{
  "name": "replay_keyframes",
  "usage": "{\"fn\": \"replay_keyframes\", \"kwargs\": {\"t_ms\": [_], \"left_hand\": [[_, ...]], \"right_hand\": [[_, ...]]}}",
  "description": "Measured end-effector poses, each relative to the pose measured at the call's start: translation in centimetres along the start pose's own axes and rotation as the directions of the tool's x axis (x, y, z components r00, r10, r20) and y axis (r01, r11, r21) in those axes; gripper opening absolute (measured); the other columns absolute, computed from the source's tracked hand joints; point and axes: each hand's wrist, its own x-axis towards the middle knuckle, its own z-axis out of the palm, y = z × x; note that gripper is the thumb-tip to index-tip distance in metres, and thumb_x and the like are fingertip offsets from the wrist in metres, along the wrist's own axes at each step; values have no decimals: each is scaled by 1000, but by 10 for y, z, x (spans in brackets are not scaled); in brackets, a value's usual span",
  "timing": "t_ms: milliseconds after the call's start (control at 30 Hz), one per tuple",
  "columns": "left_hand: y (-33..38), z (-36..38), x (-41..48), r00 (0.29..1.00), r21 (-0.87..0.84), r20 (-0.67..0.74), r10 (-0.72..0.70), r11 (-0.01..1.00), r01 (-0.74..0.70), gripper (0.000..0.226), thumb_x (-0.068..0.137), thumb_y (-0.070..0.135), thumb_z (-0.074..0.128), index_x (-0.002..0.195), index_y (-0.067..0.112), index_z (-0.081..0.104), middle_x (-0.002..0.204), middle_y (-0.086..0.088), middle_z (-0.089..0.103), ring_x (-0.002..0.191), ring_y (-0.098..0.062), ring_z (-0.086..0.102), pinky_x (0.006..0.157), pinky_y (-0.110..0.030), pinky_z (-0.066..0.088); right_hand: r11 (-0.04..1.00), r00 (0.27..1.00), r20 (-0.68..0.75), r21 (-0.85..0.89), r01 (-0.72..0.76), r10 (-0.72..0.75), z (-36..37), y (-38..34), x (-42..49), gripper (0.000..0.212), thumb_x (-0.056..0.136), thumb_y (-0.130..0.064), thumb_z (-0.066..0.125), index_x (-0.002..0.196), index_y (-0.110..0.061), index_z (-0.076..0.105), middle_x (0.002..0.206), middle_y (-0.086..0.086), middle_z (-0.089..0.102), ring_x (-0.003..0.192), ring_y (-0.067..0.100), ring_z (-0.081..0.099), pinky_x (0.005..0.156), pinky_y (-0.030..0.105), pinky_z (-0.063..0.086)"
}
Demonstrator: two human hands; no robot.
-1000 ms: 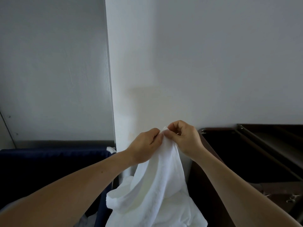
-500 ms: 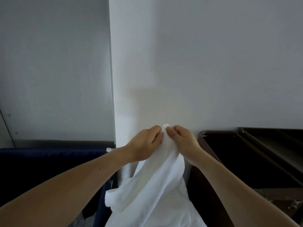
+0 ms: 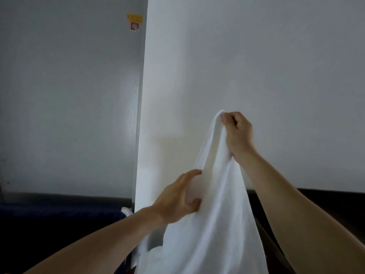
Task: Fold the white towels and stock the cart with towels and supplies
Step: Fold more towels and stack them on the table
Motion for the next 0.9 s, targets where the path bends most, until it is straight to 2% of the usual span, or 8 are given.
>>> {"fn": "replay_keyframes", "kwargs": {"t_ms": [100,167,233,367,567,667,733,900], "left_hand": [[-5,10,-1,999,-7,5,-36,999,36,51,91,46,64,136,37,42,125,16,48,103,-13,54,94,-27,46],[-3,10,3,998,-31,-30,-47,998,46,14,95,44,58,102,33,53,102,13,51,88,-11,52,80,-23,42],[-5,11,4,994,-95,-40,-101,991,97,25,99,40,54,77,30,46,83,11,47,73,-8,45,67,-21,36],[-22,10,-9,974,-267,63,-217,937,226,39,101,37,52,66,20,48,65,13,47,61,-6,43,59,-19,34],[-43,17,-22,917,-318,332,-223,888,331,40,89,56,59,90,17,68,89,8,62,84,-7,60,82,-25,47],[-35,28,-22,888,-266,421,-187,910,318,31,99,43,54,111,18,68,117,11,57,105,-5,59,96,-20,46],[-34,33,-23,870,-277,454,-194,897,344,35,100,43,52,125,21,62,127,11,56,115,-6,59,103,-24,46],[-37,40,-23,865,-293,456,-209,883,367,32,100,45,50,126,27,58,128,11,57,114,-6,60,105,-32,47]], "right_hand": [[999,997,67,-42,25,-22,2,-6,-4,22,99,-31,57,79,-22,59,68,-12,54,60,-2,47,62,22,40],[999,998,48,-34,40,-39,-2,-11,-1,20,98,-30,58,82,-20,62,69,-11,55,61,-3,48,63,19,40],[999,999,6,-9,39,-39,-8,-13,4,19,98,-29,59,83,-18,64,69,-11,55,59,-6,47,61,16,39],[1000,995,-99,-1,22,-22,-31,-12,14,20,98,-29,58,85,-15,63,69,-12,52,59,-6,45,61,17,38],[997,985,-163,59,-42,51,-44,-7,19,22,99,-31,57,80,-20,60,70,-12,51,63,0,44,64,19,39],[994,988,-137,93,-60,73,-41,-6,16,25,98,-32,58,74,-25,58,68,-12,49,62,1,44,63,20,39],[993,992,-104,106,-57,68,-39,-8,14,24,98,-32,58,75,-26,59,70,-12,51,61,-2,45,63,19,40],[989,994,-99,145,-41,56,-44,-10,14,21,98,-30,58,77,-26,61,70,-16,53,57,-9,47,64,14,41]]}}
